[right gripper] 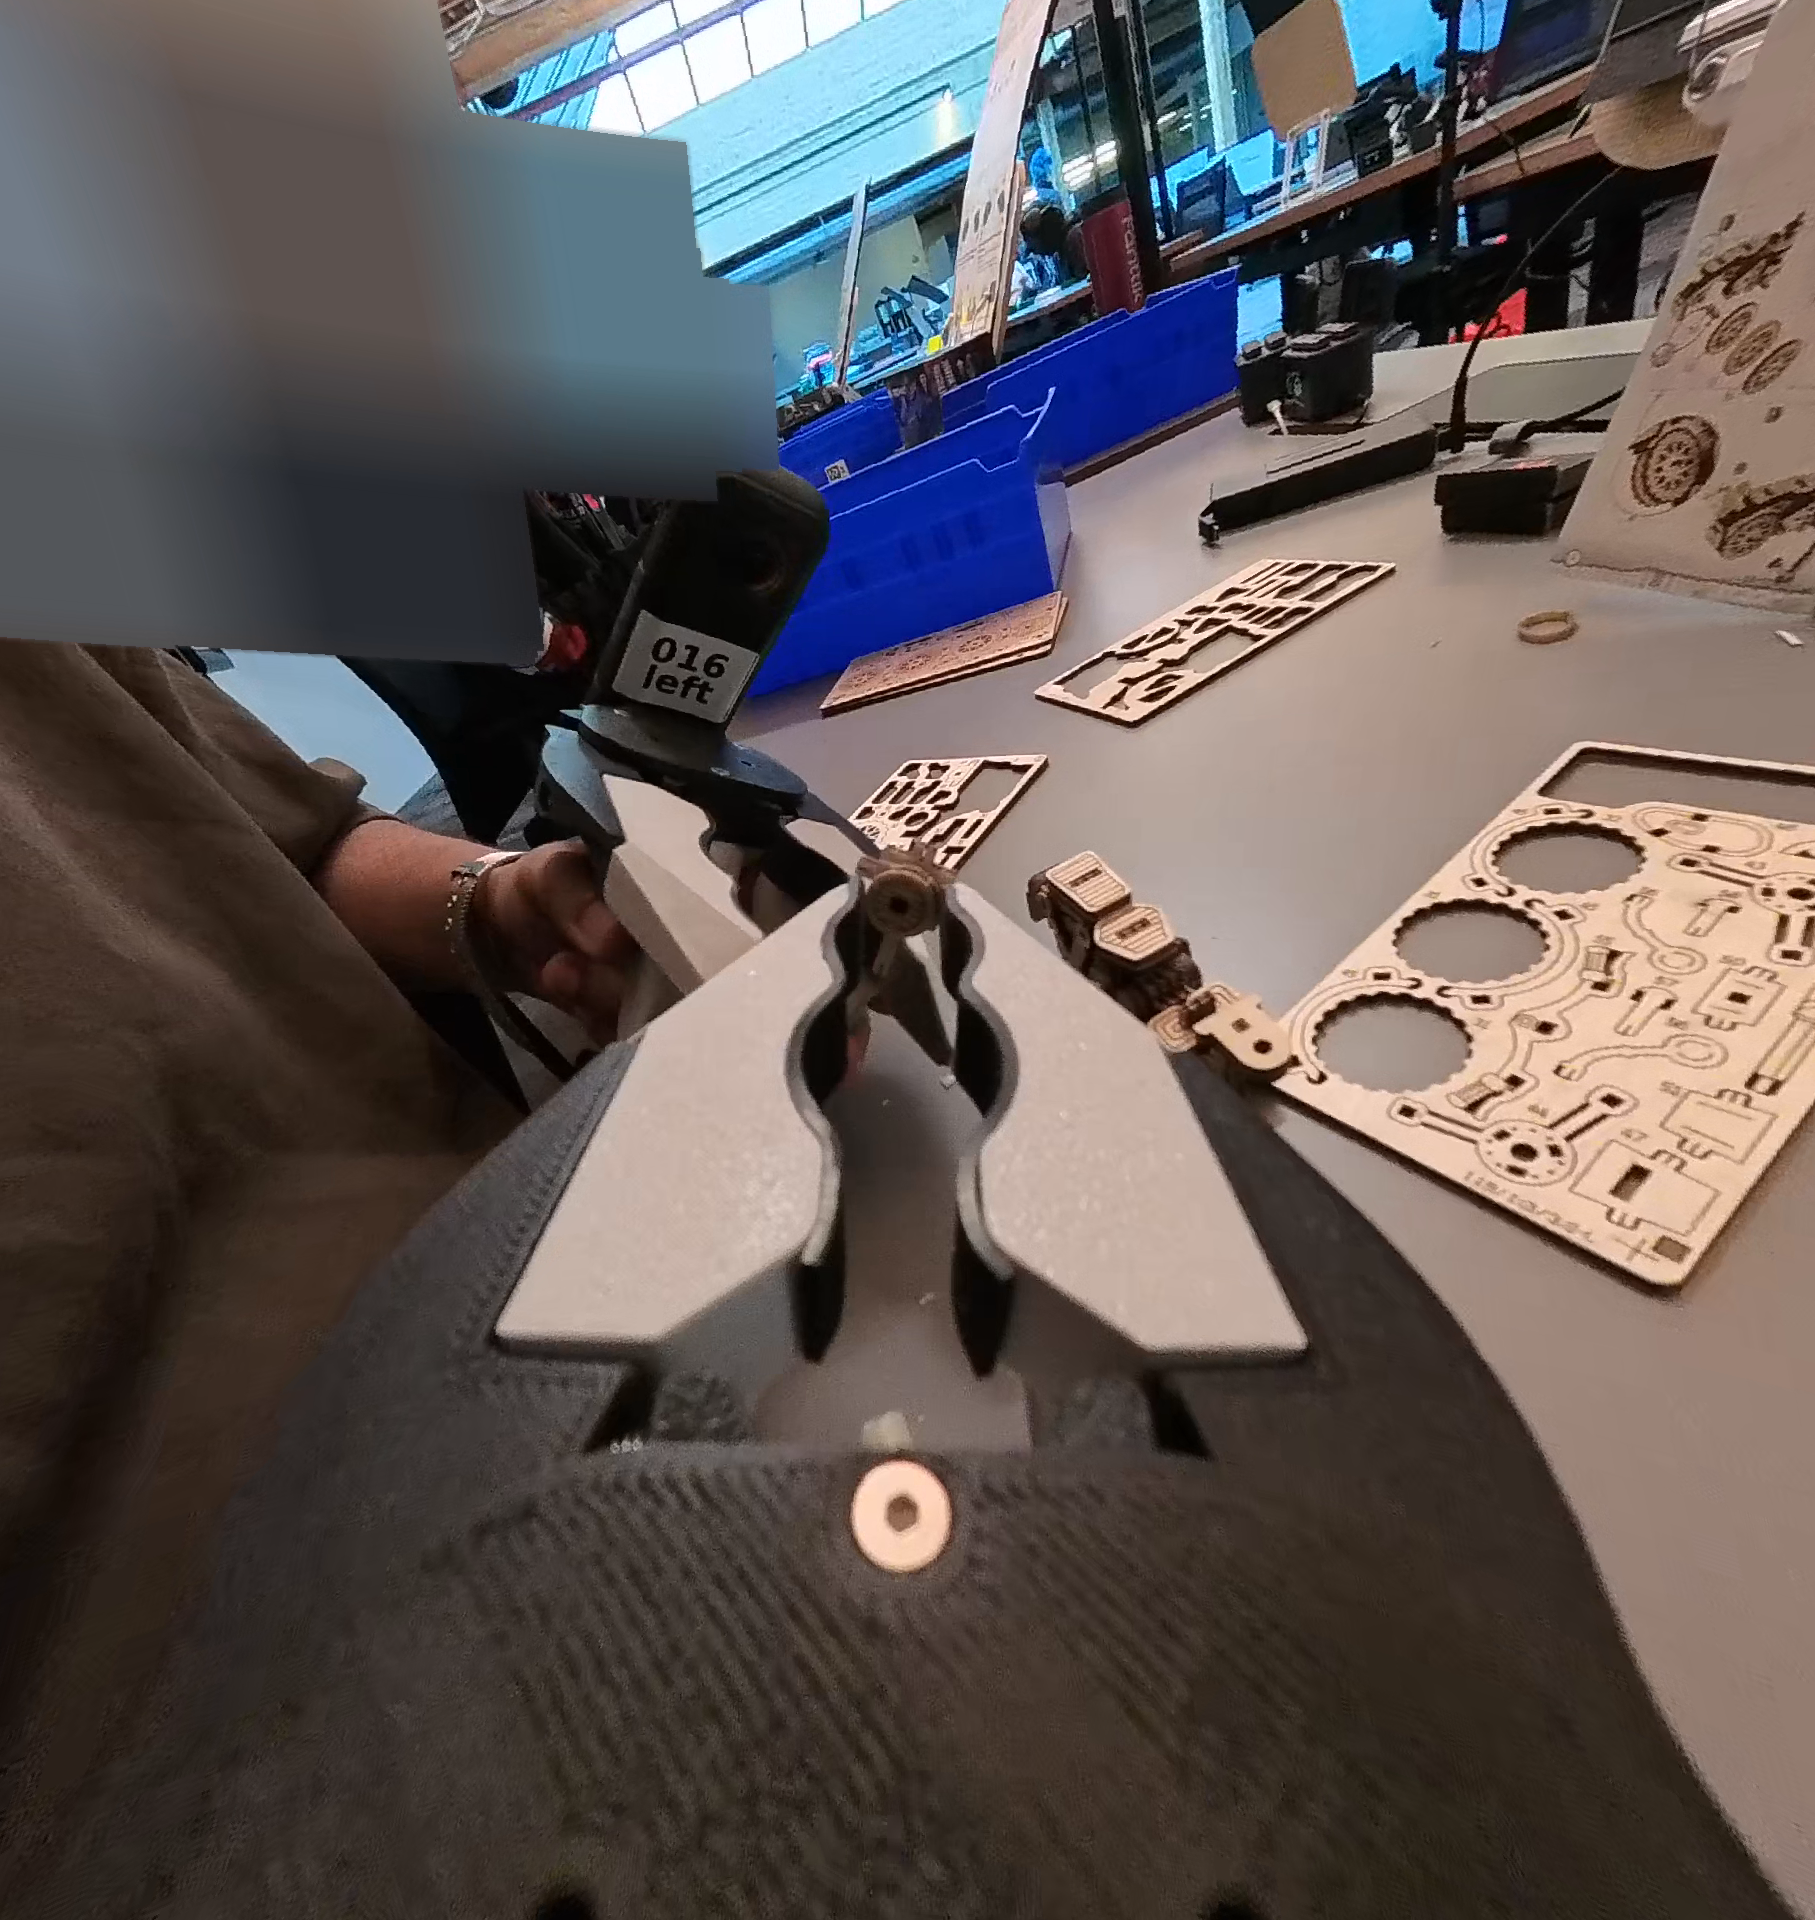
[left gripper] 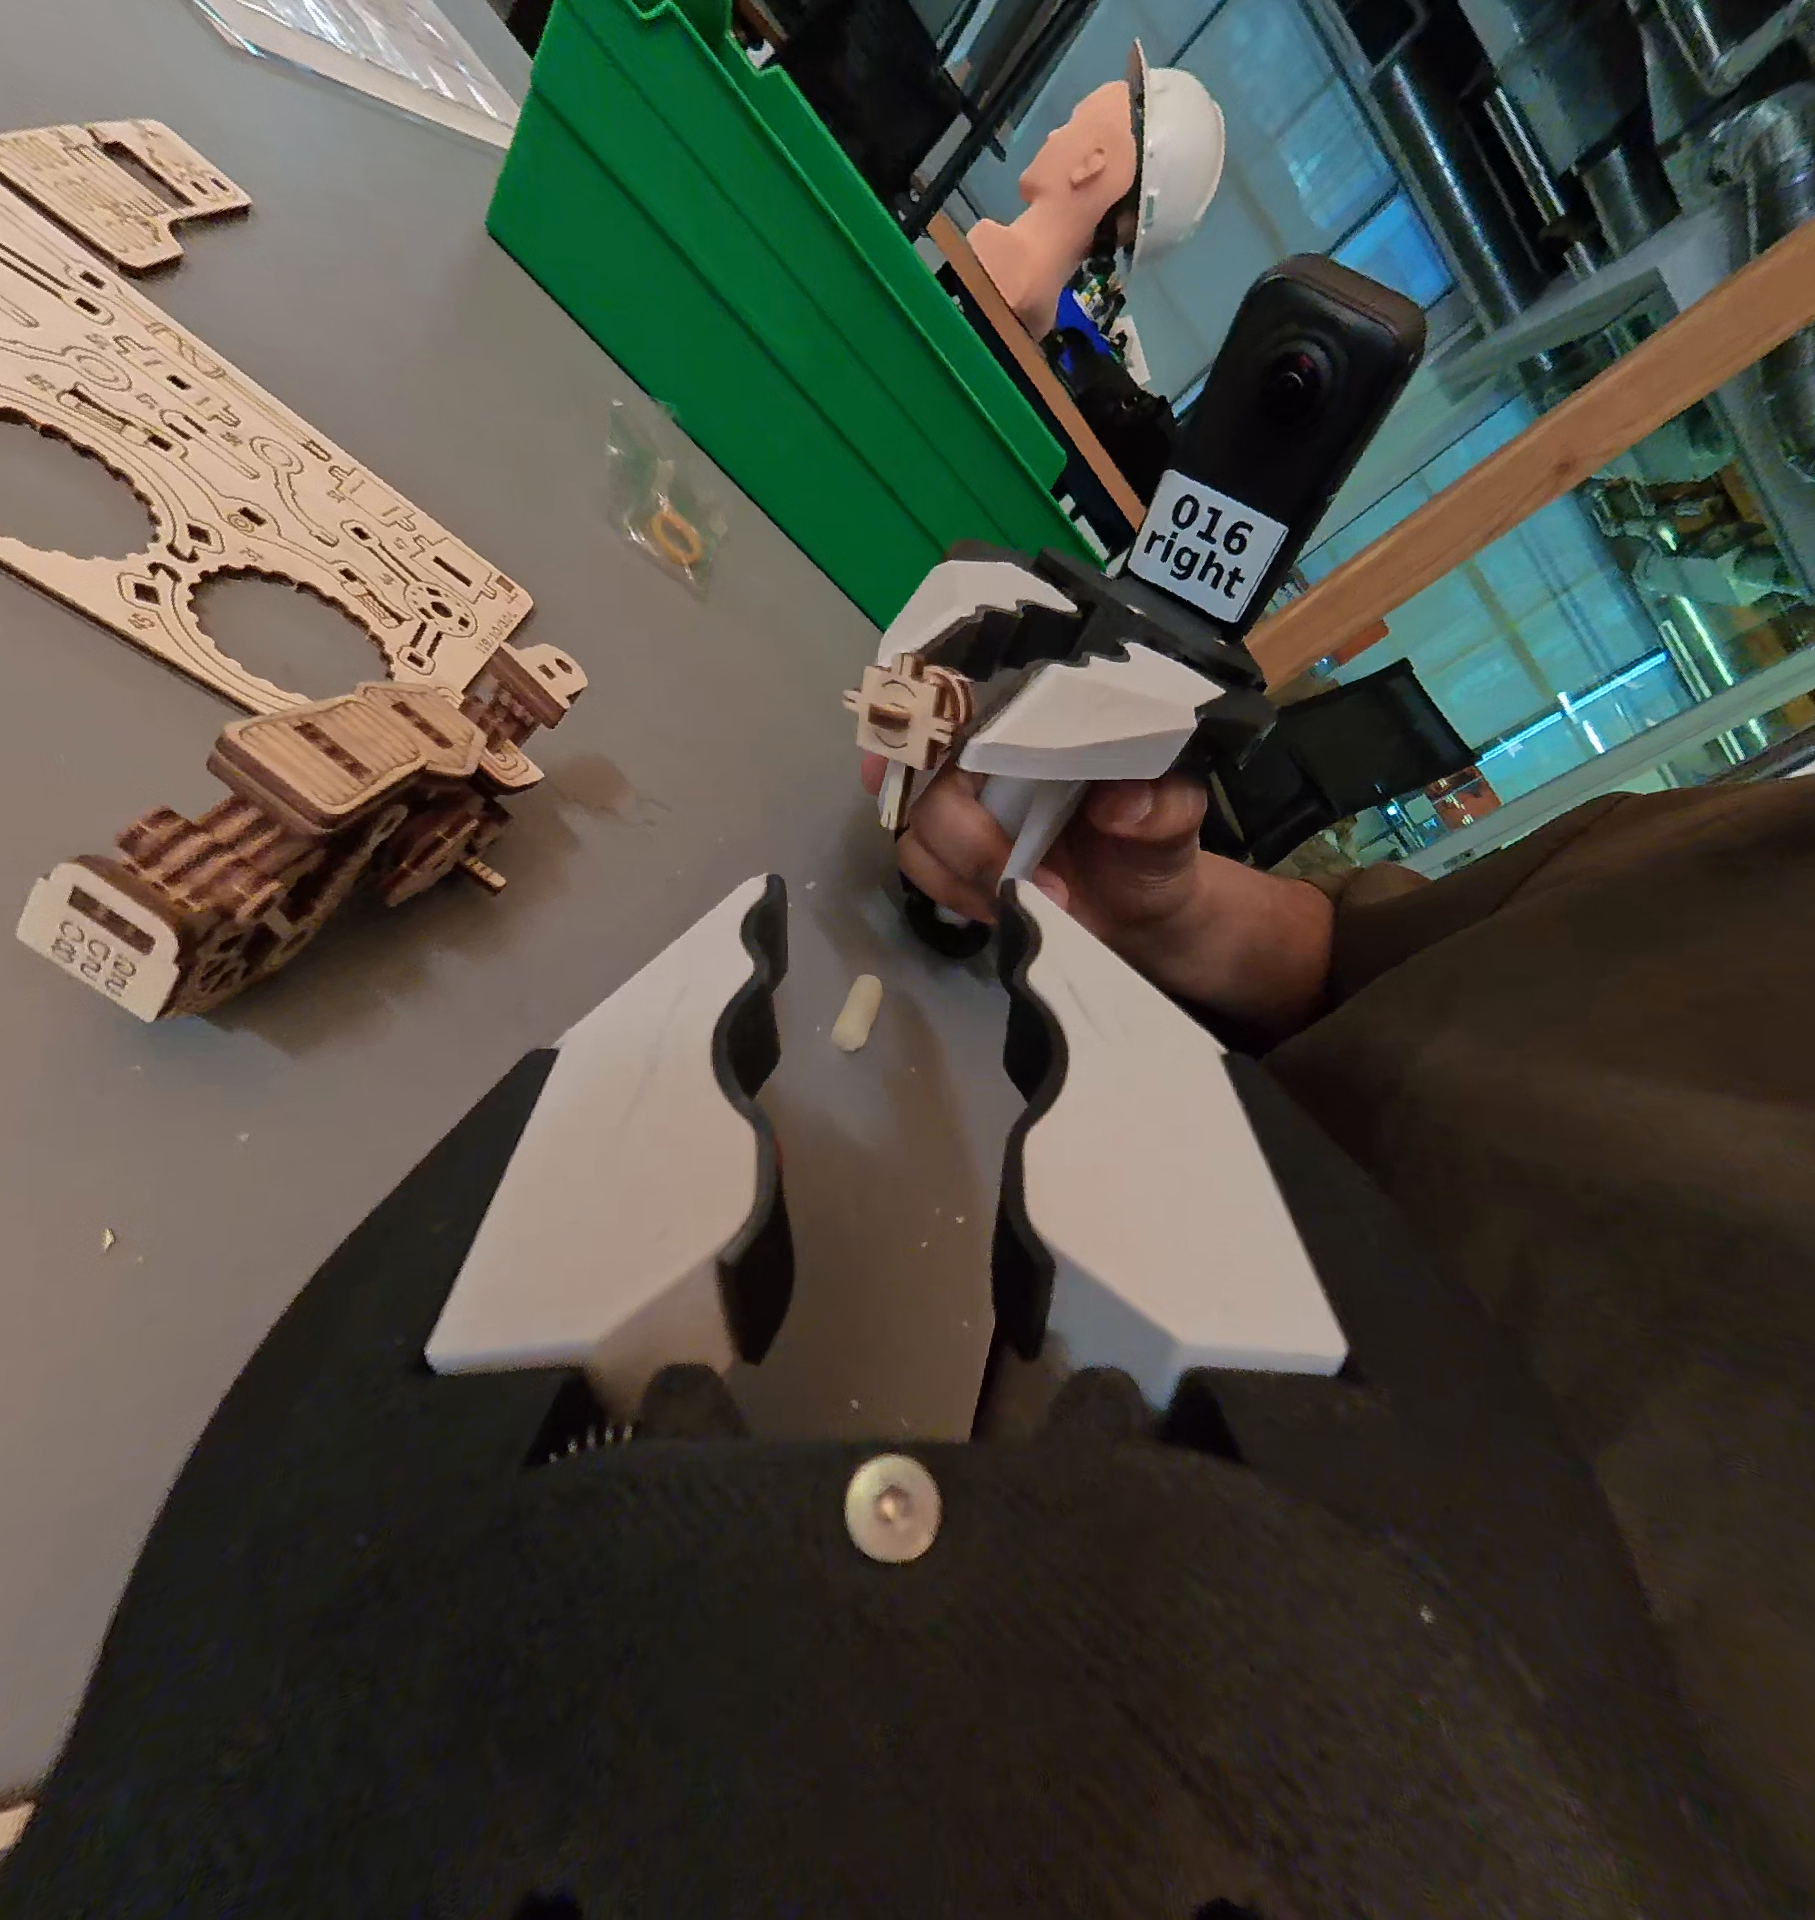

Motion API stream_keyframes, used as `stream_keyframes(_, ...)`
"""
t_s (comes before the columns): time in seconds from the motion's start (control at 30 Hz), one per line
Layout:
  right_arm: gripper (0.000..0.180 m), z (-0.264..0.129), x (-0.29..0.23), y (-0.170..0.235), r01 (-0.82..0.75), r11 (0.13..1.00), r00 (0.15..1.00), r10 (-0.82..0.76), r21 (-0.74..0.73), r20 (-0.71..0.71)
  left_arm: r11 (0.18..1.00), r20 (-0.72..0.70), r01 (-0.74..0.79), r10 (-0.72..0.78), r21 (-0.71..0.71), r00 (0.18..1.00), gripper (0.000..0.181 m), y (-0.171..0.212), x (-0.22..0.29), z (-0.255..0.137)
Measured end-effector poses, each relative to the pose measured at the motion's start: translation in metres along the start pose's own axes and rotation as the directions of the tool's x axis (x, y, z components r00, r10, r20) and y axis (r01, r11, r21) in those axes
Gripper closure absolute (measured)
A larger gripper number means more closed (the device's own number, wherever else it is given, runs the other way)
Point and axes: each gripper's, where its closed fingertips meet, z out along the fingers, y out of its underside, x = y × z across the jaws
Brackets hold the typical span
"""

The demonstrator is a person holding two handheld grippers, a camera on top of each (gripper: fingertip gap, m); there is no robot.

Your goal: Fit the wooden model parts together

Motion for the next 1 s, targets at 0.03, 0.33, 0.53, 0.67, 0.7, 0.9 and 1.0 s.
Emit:
stream_keyframes(0.03,0.168,0.0001,0.0006,0.0000,-0.002,1.000,1.000,0.002,0.000,-0.001,1.000,-0.003,0.004,-0.004,-0.001,1.000,0.142,0.0000,-0.0001,-0.0002)
stream_keyframes(0.33,0.168,-0.0001,0.0020,0.0005,-0.007,1.000,1.000,0.007,-0.001,-0.002,0.999,-0.015,0.039,-0.039,-0.002,0.999,0.142,-0.0007,-0.0016,-0.0011)
stream_keyframes(0.53,0.168,-0.0001,0.0020,0.0006,-0.009,1.000,1.000,0.009,-0.001,-0.001,1.000,-0.003,0.029,-0.029,-0.005,1.000,0.142,-0.0006,-0.0035,-0.0011)
stream_keyframes(0.67,0.168,-0.0002,0.0022,0.0007,-0.009,1.000,1.000,0.009,-0.002,-0.001,1.000,0.005,0.010,-0.010,-0.005,1.000,0.142,-0.0007,-0.0036,-0.0012)
stream_keyframes(0.7,0.168,-0.0002,0.0023,0.0007,-0.010,1.000,1.000,0.010,-0.002,-0.002,1.000,0.007,0.005,-0.005,-0.007,1.000,0.142,-0.0005,-0.0036,-0.0011)
stream_keyframes(0.9,0.168,-0.0003,0.0024,0.0008,-0.011,1.000,1.000,0.011,-0.003,-0.002,1.000,0.010,-0.001,0.001,-0.009,1.000,0.141,-0.0001,-0.0037,-0.0010)
stream_keyframes(1.0,0.168,-0.0003,0.0024,0.0010,-0.010,1.000,1.000,0.010,-0.003,-0.002,1.000,0.011,-0.001,0.001,-0.008,1.000,0.142,-0.0005,-0.0040,-0.0012)
